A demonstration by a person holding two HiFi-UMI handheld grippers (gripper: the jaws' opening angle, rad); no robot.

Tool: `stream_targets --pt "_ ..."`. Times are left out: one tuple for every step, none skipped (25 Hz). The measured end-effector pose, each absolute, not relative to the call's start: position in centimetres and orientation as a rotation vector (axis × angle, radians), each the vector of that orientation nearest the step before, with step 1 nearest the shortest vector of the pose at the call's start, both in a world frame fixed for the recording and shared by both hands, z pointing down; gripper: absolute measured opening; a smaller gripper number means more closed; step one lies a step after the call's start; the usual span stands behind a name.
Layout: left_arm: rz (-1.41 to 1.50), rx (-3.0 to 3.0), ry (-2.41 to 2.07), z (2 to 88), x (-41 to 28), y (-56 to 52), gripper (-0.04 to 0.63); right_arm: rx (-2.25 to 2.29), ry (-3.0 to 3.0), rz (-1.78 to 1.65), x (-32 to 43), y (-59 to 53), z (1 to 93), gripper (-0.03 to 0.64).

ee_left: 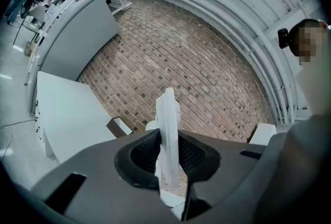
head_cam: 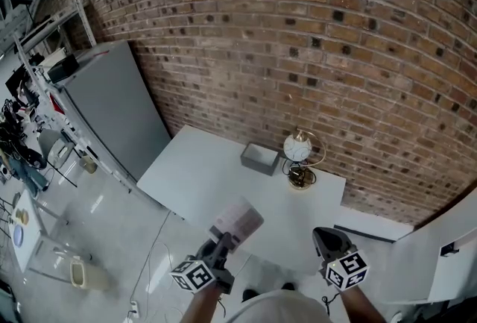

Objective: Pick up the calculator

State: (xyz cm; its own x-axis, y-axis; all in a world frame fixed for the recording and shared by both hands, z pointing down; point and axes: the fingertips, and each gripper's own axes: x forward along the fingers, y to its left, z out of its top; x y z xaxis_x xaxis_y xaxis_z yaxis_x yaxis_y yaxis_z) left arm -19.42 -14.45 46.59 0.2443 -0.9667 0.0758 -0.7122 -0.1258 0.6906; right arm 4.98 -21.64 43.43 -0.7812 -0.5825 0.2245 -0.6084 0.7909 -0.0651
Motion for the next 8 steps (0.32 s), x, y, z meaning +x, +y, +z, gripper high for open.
stream_targets --pt "-0.536 1.903 -1.529 46.55 -19.41 -14.44 0.094 0.934 -2.789 0.194 4.94 -21.6 43.44 0.011" --pt "-0.54 1.903 -1.529 46.5 -19.4 -14.44 0.094 0.932 -2.791 0.191 4.92 -21.58 43.5 0.011" --pt "-0.542 1.903 -1.527 46.46 -19.37 -14.45 0.094 0.931 -2.793 0.19 4.91 -21.57 43.54 0.011" --pt "-0.543 1.904 -1.526 46.41 -19.34 -14.44 0.094 0.932 -2.795 0.189 4.9 -21.55 43.5 0.011" --pt "-0.542 1.904 -1.525 46.36 -19.32 -14.44 0.094 0.933 -2.795 0.188 4.87 -21.53 43.37 0.011" --pt "-0.542 1.905 -1.524 46.32 -19.31 -14.42 0.094 0.934 -2.796 0.186 4.84 -21.5 43.23 0.011" --pt "-0.541 1.905 -1.523 46.28 -19.3 -14.4 0.094 0.934 -2.797 0.183 4.81 -21.48 43.11 0.011" --pt "-0.541 1.904 -1.521 46.24 -19.3 -14.38 0.094 0.933 -2.798 0.181 4.77 -21.46 43.01 0.011"
